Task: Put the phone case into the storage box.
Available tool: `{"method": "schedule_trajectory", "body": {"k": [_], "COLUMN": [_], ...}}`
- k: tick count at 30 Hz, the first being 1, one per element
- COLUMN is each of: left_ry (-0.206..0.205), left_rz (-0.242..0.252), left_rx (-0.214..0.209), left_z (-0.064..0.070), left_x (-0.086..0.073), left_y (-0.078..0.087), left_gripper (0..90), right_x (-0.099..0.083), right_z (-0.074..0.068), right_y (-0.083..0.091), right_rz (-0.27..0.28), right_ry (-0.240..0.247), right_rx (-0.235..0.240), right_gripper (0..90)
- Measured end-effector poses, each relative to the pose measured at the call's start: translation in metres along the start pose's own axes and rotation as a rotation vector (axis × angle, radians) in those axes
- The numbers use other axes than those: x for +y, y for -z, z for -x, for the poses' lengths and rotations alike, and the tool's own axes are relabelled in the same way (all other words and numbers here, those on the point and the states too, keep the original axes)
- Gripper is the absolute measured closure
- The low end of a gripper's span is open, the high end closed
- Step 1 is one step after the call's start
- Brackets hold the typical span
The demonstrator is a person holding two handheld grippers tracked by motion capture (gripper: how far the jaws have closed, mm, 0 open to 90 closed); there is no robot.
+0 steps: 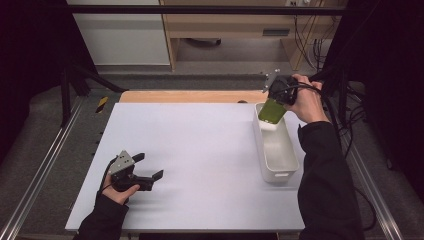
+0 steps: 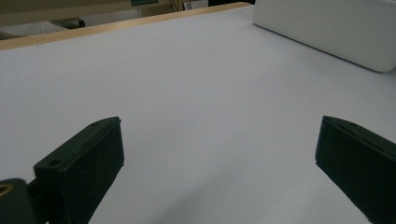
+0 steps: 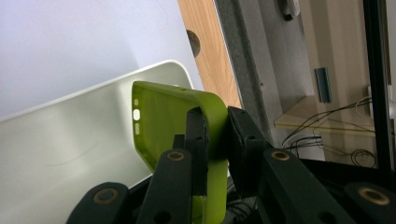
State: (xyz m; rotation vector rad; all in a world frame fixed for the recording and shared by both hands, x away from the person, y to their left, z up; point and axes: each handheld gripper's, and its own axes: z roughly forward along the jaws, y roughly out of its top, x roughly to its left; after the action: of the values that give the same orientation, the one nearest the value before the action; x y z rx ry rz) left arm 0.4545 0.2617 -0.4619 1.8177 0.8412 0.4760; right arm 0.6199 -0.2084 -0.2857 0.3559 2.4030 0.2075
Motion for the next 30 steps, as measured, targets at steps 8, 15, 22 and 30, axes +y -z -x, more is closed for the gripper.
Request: {"method": "schedule_trajectory", "body": {"k": [8,15,22,30], "left_ry": [0.000,-0.001,-0.002,-0.005], "left_rz": [-0.001,-0.001,-0.002,-0.005], "left_rx": [0.000,0.000,-0.001,0.000], "left_z": [0.000,0.000,0.000,0.000], "left_x": [0.000,0.000,0.000,0.000], "left_y": [0.000,0.000,-0.001,-0.001], "left_gripper": [1.0,1.0,1.0,1.0], "right_x": [-0.001,0.000,0.000,0.001], "right_z": [0.002,0.003,0.004,0.005], "right_y": [-0.008,-0.013,-0.019,-0.025], "right_rz": [-0.001,0.020,0.033,0.038], "right_ry": [0.069,0.113,0.137,0.174], "right_rx": [-0.007,0.014,0.020,0.028], "right_gripper": [79.4,79.3,79.4,79.5]}}
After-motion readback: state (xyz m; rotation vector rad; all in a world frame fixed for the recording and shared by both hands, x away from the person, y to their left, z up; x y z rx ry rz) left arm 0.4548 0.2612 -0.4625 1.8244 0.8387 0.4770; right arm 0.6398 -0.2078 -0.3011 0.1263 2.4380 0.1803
